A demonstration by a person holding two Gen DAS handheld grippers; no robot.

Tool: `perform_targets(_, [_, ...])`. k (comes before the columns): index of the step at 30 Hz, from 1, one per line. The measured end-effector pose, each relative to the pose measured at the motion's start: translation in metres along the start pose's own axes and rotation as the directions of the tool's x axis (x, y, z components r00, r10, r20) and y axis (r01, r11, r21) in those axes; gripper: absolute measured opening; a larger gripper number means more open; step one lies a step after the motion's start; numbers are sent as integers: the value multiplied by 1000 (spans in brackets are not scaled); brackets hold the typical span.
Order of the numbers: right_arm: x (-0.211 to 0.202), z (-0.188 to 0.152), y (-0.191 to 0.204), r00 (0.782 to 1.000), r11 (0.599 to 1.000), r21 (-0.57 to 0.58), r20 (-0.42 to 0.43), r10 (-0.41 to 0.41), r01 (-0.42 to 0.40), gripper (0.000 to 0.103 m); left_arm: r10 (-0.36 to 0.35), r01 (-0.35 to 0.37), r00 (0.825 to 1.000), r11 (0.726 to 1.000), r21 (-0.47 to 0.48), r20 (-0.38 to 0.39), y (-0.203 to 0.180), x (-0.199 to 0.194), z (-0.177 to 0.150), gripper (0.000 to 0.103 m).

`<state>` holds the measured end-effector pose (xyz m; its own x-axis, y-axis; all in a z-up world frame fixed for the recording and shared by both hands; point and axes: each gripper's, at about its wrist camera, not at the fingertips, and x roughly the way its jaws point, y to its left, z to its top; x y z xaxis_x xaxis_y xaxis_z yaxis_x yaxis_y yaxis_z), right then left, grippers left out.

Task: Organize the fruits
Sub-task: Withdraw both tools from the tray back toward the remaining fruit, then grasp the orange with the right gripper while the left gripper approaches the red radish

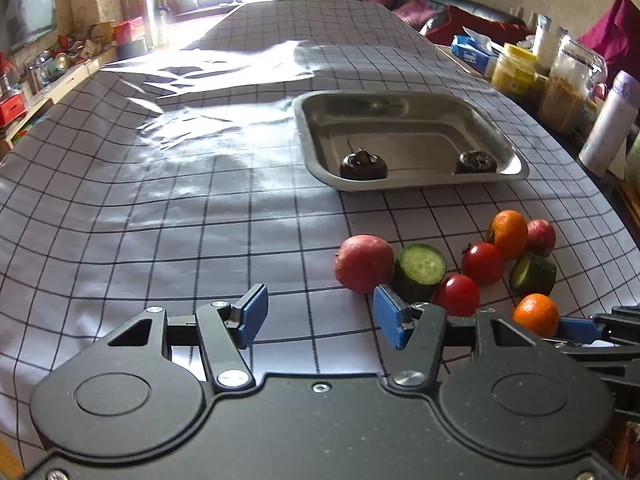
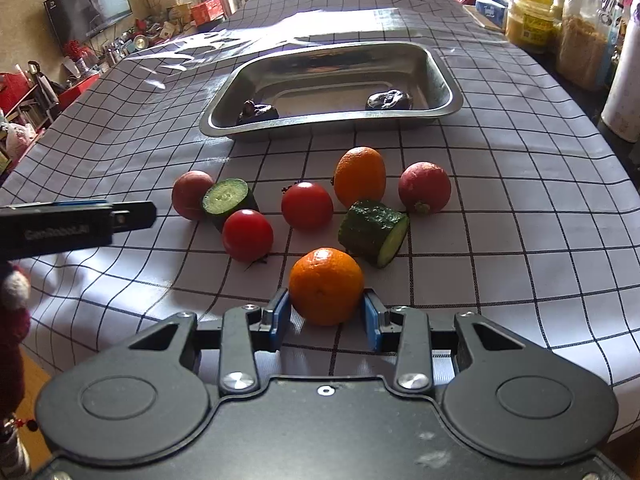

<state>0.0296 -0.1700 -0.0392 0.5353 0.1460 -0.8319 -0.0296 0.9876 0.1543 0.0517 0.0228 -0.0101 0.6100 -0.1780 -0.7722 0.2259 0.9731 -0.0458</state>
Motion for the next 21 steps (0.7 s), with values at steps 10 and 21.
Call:
perform_targets(10, [1, 9, -8, 999, 999, -16, -17, 38, -39, 39, 53, -53, 999, 998, 33, 14, -10, 18, 15, 67])
perform_targets(21, [-22, 30, -26, 997, 997, -11, 13, 78, -78, 39, 2, -1, 1000, 999, 41, -18, -16, 32, 29, 66])
